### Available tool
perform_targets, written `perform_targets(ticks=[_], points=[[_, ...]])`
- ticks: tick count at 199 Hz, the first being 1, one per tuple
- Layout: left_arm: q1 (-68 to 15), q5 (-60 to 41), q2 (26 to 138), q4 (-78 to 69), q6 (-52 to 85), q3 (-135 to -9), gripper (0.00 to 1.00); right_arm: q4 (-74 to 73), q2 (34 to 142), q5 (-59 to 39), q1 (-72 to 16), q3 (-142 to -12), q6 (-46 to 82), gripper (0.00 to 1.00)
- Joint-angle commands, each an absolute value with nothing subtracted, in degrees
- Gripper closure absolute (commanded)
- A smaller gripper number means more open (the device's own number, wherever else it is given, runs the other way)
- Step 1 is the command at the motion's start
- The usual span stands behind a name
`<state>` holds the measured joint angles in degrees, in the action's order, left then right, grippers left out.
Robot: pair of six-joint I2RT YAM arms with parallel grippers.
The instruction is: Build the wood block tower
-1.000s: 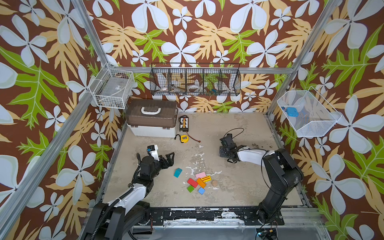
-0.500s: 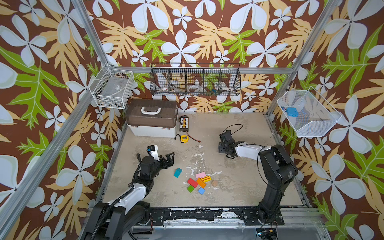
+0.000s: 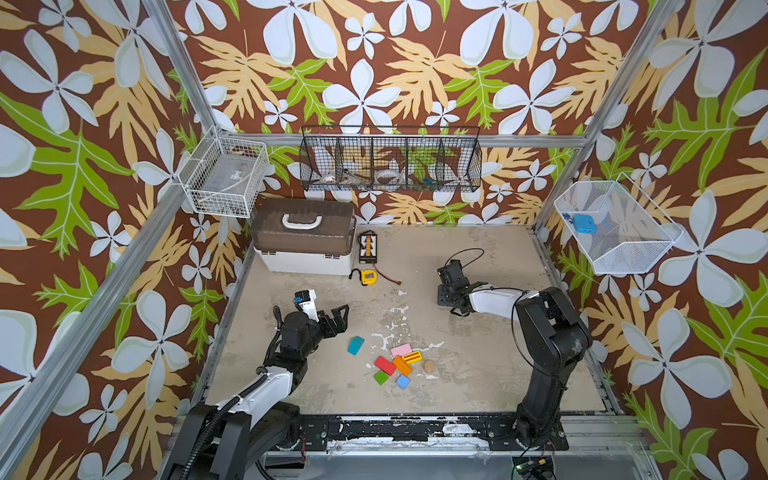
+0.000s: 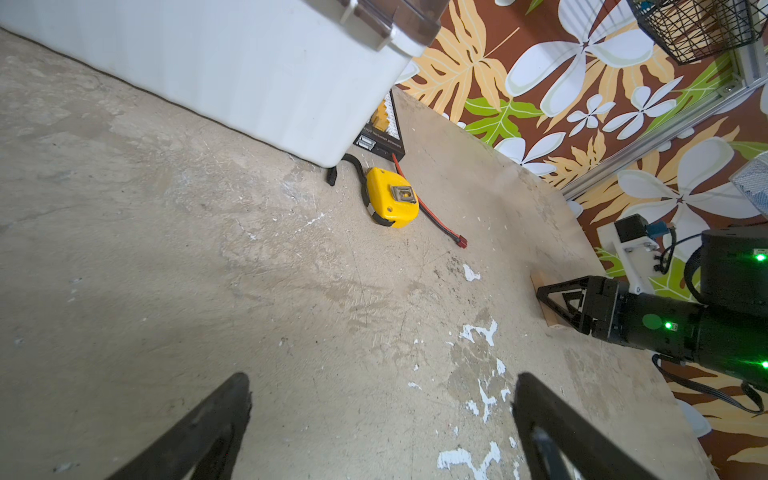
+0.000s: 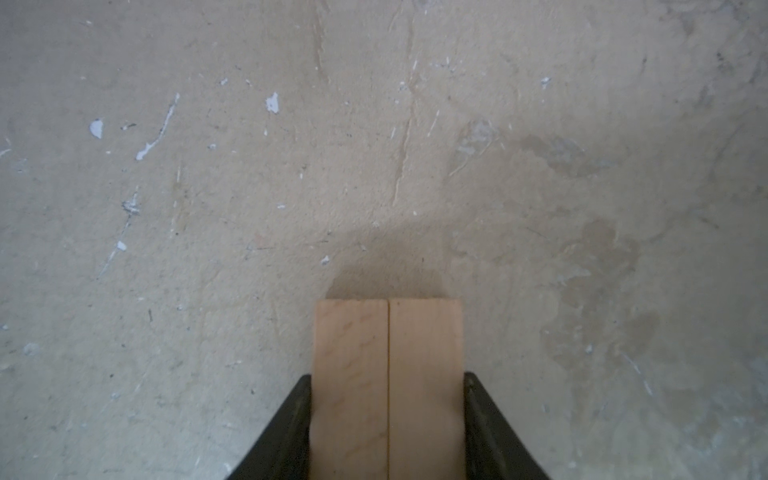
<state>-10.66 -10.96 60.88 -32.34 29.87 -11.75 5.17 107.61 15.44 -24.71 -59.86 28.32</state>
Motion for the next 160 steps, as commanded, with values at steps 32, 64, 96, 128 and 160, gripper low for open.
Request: perform_targets(ticks=[32,64,96,128,160], points=[[-10.8,-11.0,60.7,-33.9,29.9,-12.2,0.0,8.1,107.9,14.0,-28.5,-60.7,29.2,0.56],[-10.8,-11.1,60.9,-33.9,29.9,-12.2,0.0,8.7,109.1,13.6,-32.3,-62.2,29.9,0.57],[-10.8,-10.9,60.5,-33.9,30.0,-12.1,0.0,9.4,109.0,13.2,-34.1,-63.4,30.6,0.58],[-10.7,-11.1,61.0,-33.9,29.9,-12.3,0.0,8.8,109.1,13.6,-34.4,-62.8,31.0,0.57],[-10.8,-11.0,60.5,-34.0,29.9,-12.0,0.0,10.1,110.9,14.1,-34.4,-64.3,31.2,0.57]])
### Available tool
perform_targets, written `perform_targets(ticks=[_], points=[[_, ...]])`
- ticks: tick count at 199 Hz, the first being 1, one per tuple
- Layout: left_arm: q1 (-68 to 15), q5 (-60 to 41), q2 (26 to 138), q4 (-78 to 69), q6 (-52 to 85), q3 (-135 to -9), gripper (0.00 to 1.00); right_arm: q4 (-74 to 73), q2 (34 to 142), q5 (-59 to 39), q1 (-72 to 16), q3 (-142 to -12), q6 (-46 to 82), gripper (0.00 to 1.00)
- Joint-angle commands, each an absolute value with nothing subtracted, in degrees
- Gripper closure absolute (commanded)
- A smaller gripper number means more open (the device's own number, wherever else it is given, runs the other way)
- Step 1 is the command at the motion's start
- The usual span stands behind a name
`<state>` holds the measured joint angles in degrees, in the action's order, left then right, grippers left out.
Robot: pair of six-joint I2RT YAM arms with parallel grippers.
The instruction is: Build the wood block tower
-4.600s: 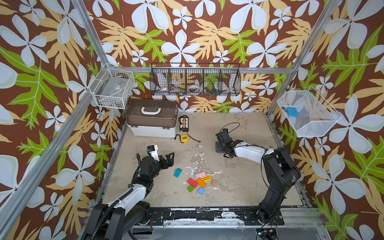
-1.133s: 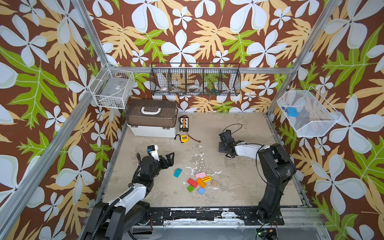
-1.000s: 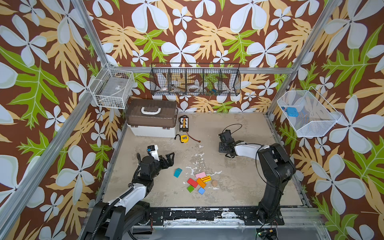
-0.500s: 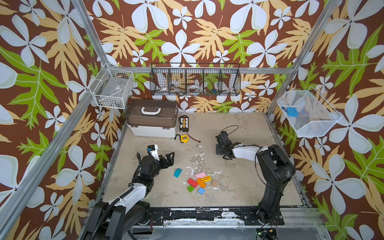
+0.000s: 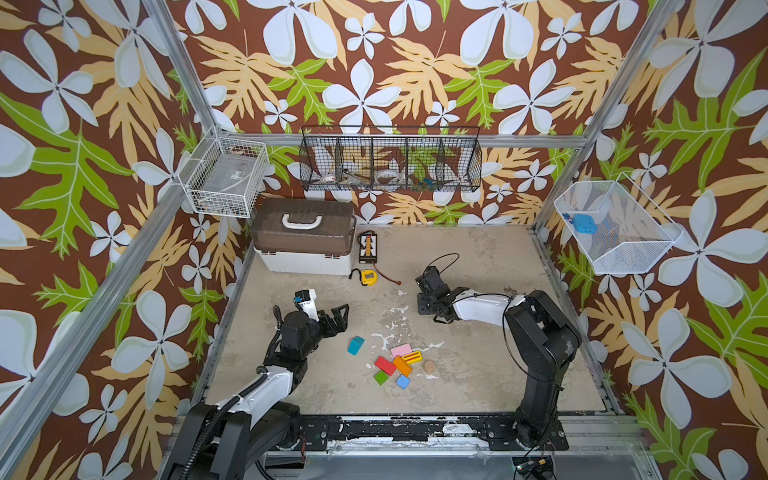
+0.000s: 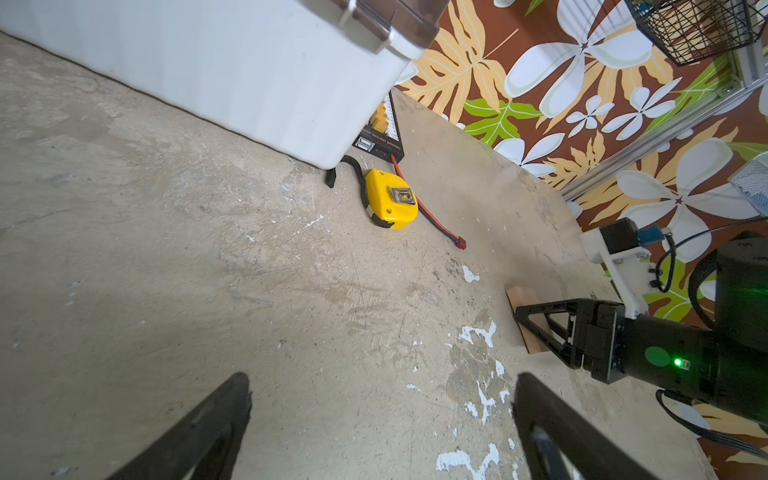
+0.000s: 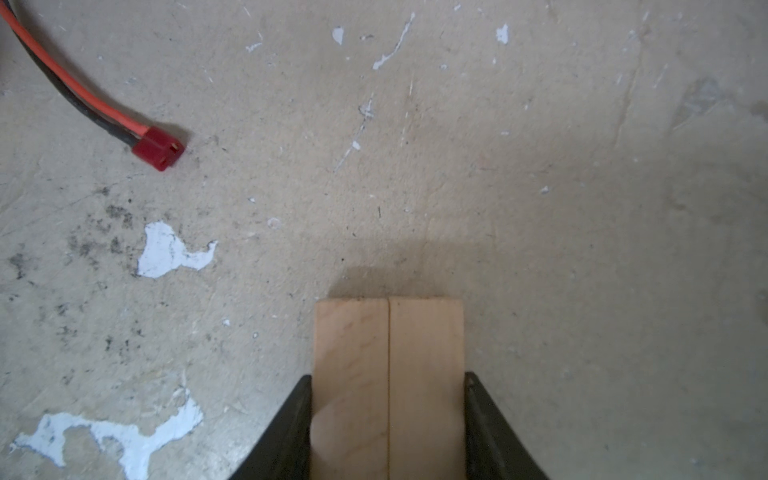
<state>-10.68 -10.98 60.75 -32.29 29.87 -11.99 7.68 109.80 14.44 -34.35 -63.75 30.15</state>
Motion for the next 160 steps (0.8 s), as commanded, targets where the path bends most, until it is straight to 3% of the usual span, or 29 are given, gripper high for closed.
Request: perform_targets(ticks=[1,54,95,160], points=[[-10.8,-11.0,60.5,-34.0,29.9,-12.0,0.0,10.1,110.8,14.1,-34.4,-64.3,31.2,0.57],[-10.8,-11.1,60.5,-34.0,29.9,-12.0,0.0,9.3,109.7,13.7,-34.4,-63.0,31.2,0.41],[-10.8,-11.1,60.7,-34.2,30.0,-12.0,0.0,7.0,104.1,14.4,-35.2,-58.9,30.7,0.2],[-10.8,-10.9,61.0,-34.3,29.8,-12.3,0.0,8.6,96.3,21.4,-41.7,-57.5,31.3,0.13]])
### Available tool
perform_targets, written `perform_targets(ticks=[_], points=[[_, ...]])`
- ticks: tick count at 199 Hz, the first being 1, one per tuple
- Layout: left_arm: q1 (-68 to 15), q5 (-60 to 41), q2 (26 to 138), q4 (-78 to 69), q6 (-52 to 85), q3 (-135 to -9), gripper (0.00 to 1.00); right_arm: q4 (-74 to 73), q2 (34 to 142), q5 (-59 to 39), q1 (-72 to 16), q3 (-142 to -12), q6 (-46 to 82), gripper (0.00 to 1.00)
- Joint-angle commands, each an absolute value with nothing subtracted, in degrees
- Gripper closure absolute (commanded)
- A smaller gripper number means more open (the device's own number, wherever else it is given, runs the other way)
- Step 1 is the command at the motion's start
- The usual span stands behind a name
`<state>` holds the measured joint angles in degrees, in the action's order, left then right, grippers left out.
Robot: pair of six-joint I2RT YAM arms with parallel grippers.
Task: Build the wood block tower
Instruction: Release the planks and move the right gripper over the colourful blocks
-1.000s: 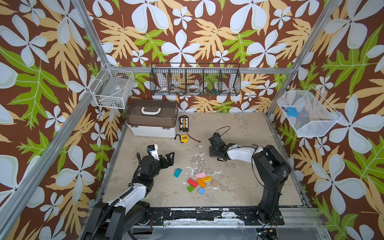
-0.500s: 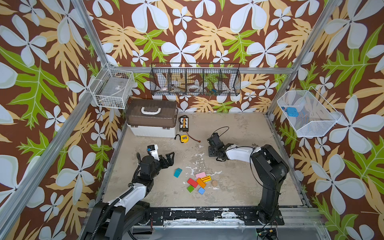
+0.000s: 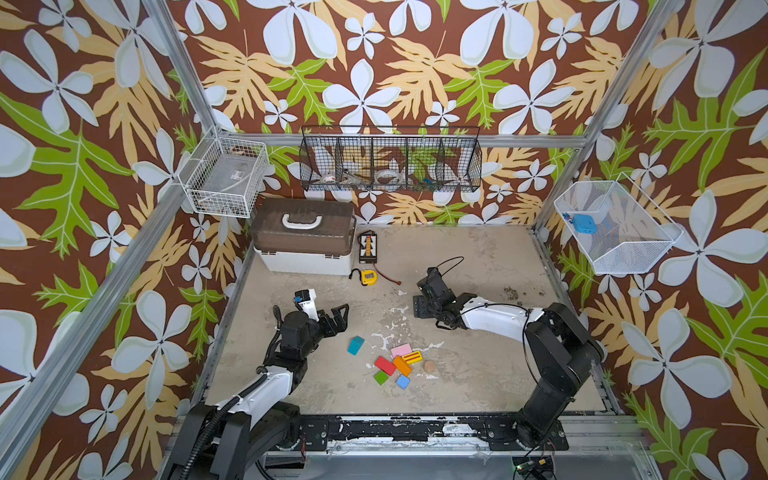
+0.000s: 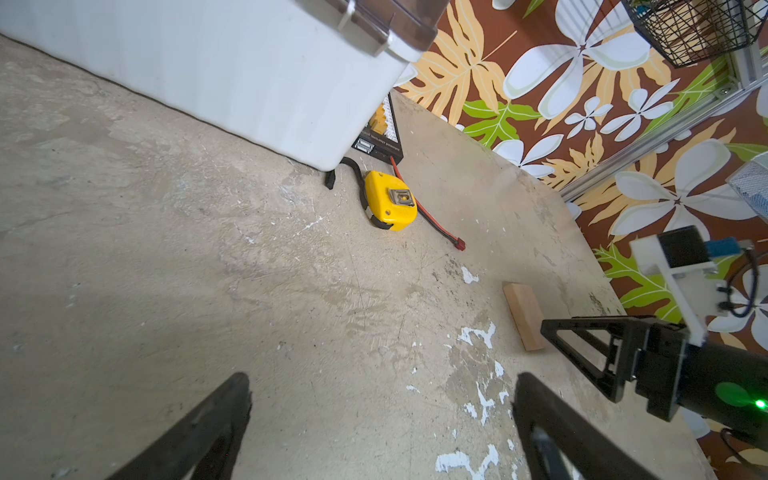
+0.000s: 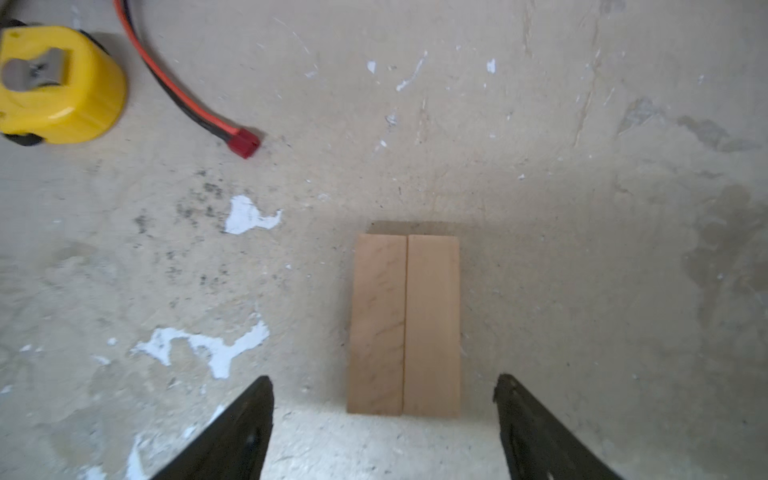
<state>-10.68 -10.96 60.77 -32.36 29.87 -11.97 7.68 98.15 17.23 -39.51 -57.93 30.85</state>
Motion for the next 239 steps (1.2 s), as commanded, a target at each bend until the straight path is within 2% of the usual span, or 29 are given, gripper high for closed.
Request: perform_targets(ticks=[1,58,94,150,174,213,239], points=[[-10.8,-10.9,61.0,-34.3,29.8,-12.3,0.0,8.5,96.2,21.5,-41.9,-57.5,31.4,0.13],[-10.8,-10.8,61.0,-33.6,30.0,-12.4,0.0,10.3,95.8,25.0,-49.8,-59.3,34.5,0.14],[-10.8,-11.4,60.4,-33.8,29.9,-12.0,0.0,9.5,93.0,23.4,-52.5,-54.2,38.3,0.18],[-10.8,-11.2,60.4,-33.9,29.9,-12.0,0.0,10.7,88.0,29.4,-68.7,-47.6,49.5,0.26],[-10.8,-11.4,60.2,-33.8,30.0,-12.0,0.0,9.1,89.5,28.7,-71.5,-45.8,52.3,0.28],[-10.8,-11.6,59.4,-34.0,30.0,-11.4,0.0,5.8,96.1,24.5,-72.6,-45.4,53.9,0.4],[-10.8,-11.7,59.4,-34.1,30.0,-11.5,0.0,6.3,99.2,25.0,-73.9,-45.8,55.6,0.43]])
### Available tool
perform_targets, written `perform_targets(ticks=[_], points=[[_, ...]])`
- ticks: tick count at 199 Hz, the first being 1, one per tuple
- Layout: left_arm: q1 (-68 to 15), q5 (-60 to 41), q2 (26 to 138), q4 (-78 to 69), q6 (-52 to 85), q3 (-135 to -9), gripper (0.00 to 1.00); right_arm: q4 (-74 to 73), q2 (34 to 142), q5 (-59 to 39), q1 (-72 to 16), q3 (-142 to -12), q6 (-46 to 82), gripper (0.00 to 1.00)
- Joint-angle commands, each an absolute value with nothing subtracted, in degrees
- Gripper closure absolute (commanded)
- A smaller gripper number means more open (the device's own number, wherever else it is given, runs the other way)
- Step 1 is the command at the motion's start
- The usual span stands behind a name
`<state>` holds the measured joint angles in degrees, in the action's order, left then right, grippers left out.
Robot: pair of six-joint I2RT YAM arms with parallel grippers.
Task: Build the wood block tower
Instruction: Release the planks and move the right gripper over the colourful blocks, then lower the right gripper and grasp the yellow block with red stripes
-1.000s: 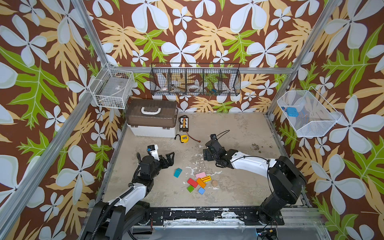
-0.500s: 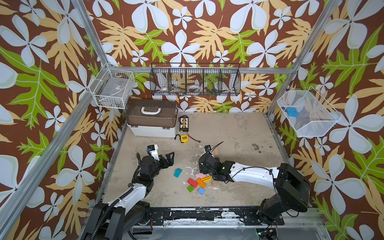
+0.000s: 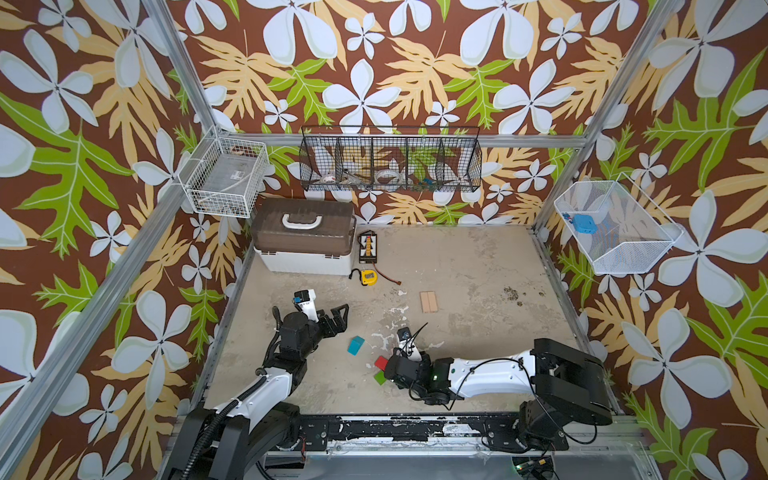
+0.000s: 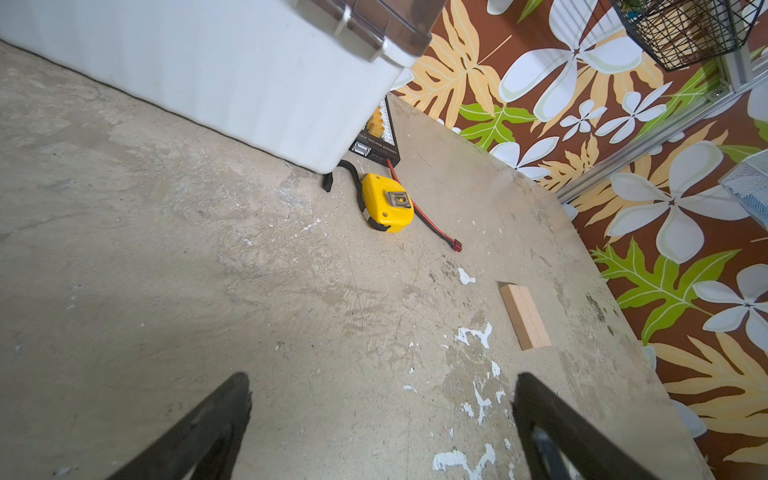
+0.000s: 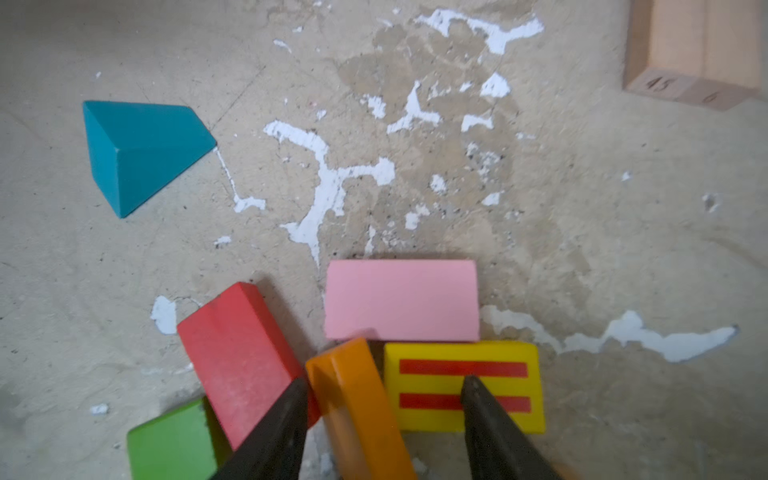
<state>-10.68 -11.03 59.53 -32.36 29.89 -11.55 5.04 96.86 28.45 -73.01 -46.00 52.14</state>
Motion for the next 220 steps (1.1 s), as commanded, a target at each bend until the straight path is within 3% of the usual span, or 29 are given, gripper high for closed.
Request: perform_targets(ticks=[1,112,150,196,220], points=[[-10.8,-11.7,59.4,-34.1,30.0,-11.5,0.0,6.3,99.2,25.0,-73.9,-45.8,55.6,0.43],[-10.8,-11.9,59.6,-34.2,29.9,-11.5,0.0,10.1,94.9,28.8,-74.3,-43.3,59.0,0.58],[-10.8,-11.9,59.6,-34.2,29.9,-11.5,0.0,11.1,96.3,28.4,-74.2,-44.4,58.3,0.78],[-10.7,-11.9,59.0,-34.2,30.0,-11.2,0.0,11.4,97.5,28.7,-72.7,-43.6,59.1,0.79],[-10.8,-12.2,59.1,-34.3,30.0,-11.2,0.0,9.8,95.8,27.5,-70.4,-40.9,59.4,0.75]])
